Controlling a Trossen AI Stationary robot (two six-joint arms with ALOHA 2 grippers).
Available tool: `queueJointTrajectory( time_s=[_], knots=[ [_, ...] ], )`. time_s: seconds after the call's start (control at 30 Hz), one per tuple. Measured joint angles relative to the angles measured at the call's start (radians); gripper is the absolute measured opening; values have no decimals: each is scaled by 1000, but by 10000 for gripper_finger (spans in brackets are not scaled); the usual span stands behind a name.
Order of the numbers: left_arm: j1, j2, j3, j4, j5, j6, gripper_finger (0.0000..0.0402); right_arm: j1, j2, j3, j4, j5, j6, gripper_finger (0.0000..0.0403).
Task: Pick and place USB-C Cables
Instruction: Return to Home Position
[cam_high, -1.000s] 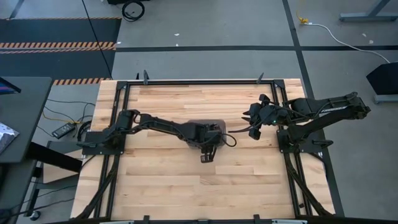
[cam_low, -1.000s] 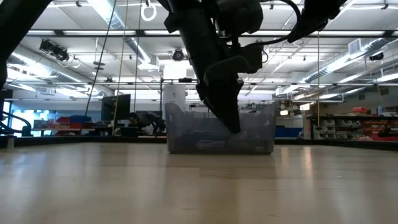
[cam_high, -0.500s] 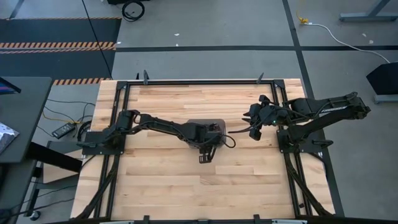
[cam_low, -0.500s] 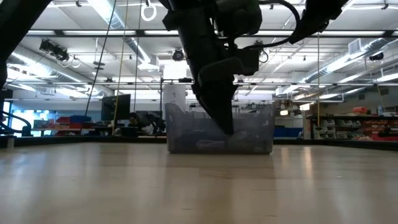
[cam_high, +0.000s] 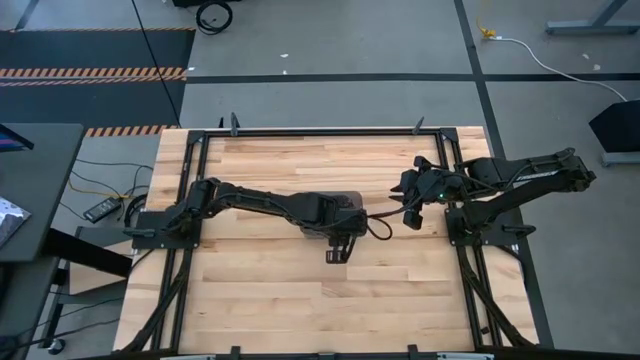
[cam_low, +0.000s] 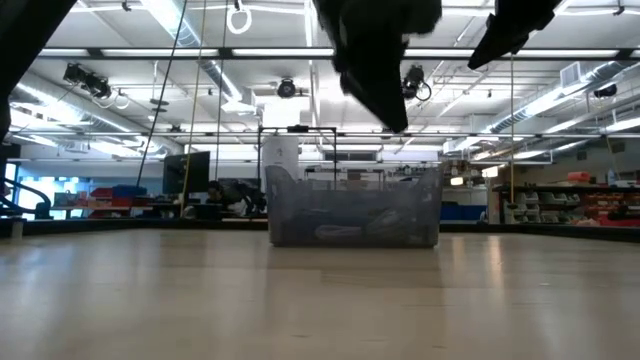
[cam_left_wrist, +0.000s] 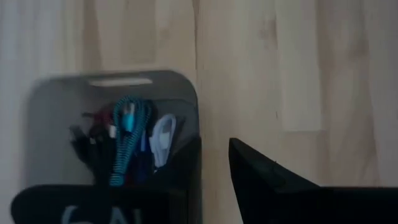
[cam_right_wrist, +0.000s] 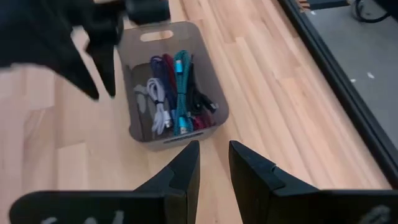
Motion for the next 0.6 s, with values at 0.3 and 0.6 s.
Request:
queueJointTrajectory(
  time_s=[0.3,0.6],
  knots=[
    [-15,-30,144,-209,-111,59,75,0,-1,0,0,-25,0,91],
    [25,-150,-20,-42,-118,73,7,11,-14,1,-31,-25,3,57]
  ],
)
